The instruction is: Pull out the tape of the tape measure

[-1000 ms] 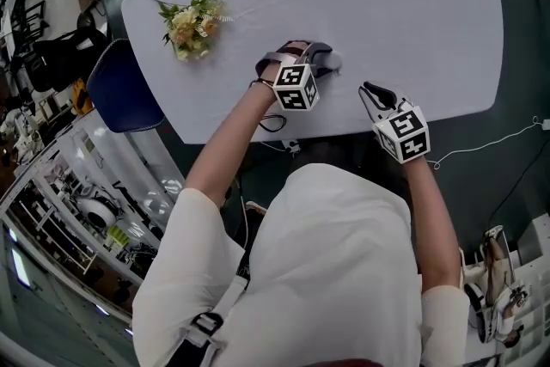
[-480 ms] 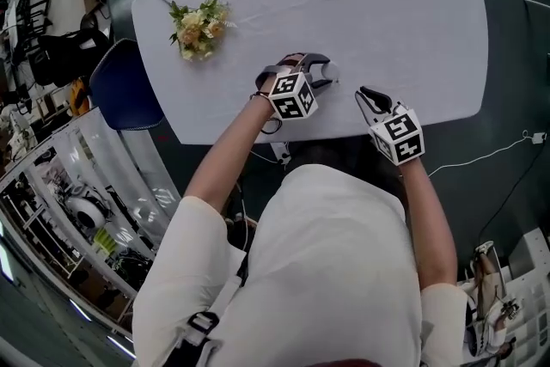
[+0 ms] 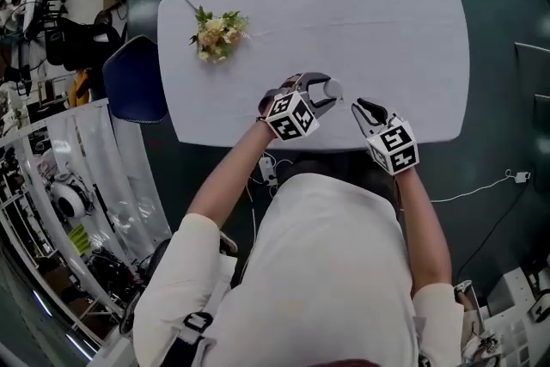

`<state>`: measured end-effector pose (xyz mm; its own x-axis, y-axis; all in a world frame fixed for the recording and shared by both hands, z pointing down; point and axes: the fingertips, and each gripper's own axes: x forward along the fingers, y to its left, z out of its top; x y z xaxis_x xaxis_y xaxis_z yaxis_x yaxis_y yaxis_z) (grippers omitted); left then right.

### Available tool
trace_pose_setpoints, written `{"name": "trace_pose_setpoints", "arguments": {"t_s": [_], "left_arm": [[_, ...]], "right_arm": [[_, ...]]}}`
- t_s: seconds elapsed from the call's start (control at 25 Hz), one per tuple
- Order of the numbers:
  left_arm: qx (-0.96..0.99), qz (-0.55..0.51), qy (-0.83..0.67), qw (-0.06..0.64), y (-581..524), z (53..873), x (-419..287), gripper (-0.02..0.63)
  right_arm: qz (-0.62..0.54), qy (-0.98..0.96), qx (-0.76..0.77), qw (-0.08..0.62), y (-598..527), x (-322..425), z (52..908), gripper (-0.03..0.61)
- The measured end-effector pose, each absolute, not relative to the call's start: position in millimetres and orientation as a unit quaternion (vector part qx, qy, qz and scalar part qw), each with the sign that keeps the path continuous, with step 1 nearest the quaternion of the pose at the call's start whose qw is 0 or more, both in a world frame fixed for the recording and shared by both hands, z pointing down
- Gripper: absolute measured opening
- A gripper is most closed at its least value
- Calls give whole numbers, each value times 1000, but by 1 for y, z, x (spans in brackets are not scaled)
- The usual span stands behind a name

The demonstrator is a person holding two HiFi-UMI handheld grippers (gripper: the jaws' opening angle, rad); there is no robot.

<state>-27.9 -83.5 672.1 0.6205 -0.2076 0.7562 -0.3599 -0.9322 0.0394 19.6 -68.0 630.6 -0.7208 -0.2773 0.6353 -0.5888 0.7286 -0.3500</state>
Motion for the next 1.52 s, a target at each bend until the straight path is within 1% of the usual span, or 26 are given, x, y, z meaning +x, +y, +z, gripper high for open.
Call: {"name": "trace_pose_setpoints", "arguments": {"t_s": [0.16, 0.32, 0.56, 0.84, 0.96, 1.04, 1.24, 1.52], "left_arm": [[899, 391, -179, 83, -77, 635, -19, 218], [901, 385, -190, 56, -72, 604, -13, 218], [902, 388, -191, 11, -55, 571, -1, 218], [904, 385, -186, -15, -36, 551, 18, 218], [903, 389, -182, -27, -31, 546, 22, 218], [903, 389, -182, -30, -27, 545, 25, 218], [902, 387, -188, -29, -21, 539, 28, 218], [905, 367, -215, -20, -23, 528, 32, 216]], "right_arm": [[256, -899, 221, 278, -68, 20, 607, 69], [261, -908, 176, 276, -60, 19, 587, 129], [257, -916, 117, 285, -39, 21, 571, 132], [288, -916, 58, 274, -19, 31, 559, 130], [299, -915, 33, 269, -13, 31, 552, 116], [299, -915, 22, 269, -8, 32, 551, 84], [300, -918, 17, 258, -6, 38, 543, 44], [321, -917, 24, 235, -9, 44, 533, 38]]}}
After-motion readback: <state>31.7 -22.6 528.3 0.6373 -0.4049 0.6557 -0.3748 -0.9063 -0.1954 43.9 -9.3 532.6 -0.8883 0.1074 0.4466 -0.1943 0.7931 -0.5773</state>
